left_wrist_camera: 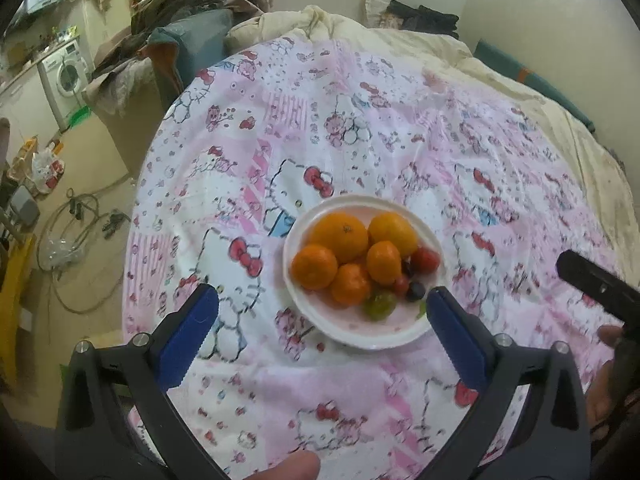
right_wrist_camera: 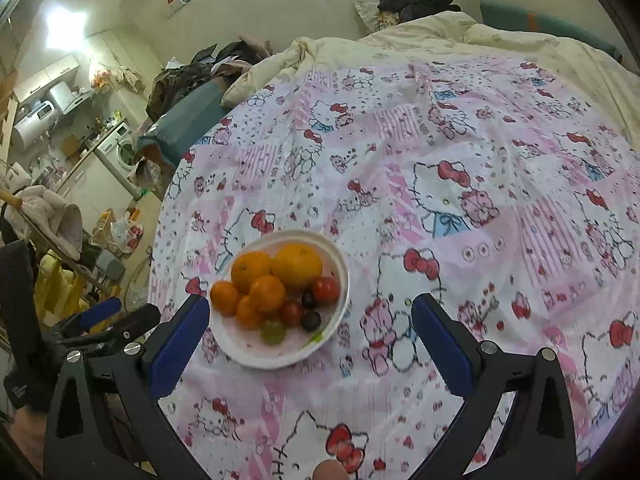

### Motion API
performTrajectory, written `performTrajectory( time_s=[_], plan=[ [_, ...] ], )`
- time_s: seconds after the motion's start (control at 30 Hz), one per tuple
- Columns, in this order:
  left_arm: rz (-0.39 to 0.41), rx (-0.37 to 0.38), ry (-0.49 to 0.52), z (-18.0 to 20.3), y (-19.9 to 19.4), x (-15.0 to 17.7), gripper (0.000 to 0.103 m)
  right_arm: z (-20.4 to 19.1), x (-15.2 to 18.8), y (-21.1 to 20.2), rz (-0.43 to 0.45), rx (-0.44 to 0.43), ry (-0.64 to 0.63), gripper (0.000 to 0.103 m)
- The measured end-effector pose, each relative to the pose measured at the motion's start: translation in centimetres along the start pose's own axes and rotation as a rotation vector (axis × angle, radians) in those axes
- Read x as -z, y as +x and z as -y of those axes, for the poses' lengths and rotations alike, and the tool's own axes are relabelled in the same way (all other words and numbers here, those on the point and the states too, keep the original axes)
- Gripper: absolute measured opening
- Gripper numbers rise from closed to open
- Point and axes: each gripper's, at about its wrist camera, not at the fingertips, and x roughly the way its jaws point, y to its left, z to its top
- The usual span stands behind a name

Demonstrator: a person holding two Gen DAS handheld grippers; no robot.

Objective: Organize fruits

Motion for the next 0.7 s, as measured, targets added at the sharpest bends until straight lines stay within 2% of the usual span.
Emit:
performTrajectory(
  time_s=[0.17,0.4,0.5,0.7],
  plan=[
    [0.010,0.004,-0.023,-0.8,-1.4,1.5,0.102,-0.2,2.3,-1.2,0.026,0.030,0.005,0.103],
    [0.089,-0.031,0.028,-0.6,-3.9,3.1,0.102,-1.1,4.5,-2.5,0.098,0.099,-0.027,0.103],
    [0.120,-0.045,0.032,-0.5,-3.9,3.3,0.102,-2.1,4.7,-2.6,0.153,0.128,-0.078,0.103],
    [0.129,-0.064,0.005,-0.8,-2.9,2.7,0.102,-2.7,4.9,-1.3,0.146,0.143,-0.105,0.103]
  ],
)
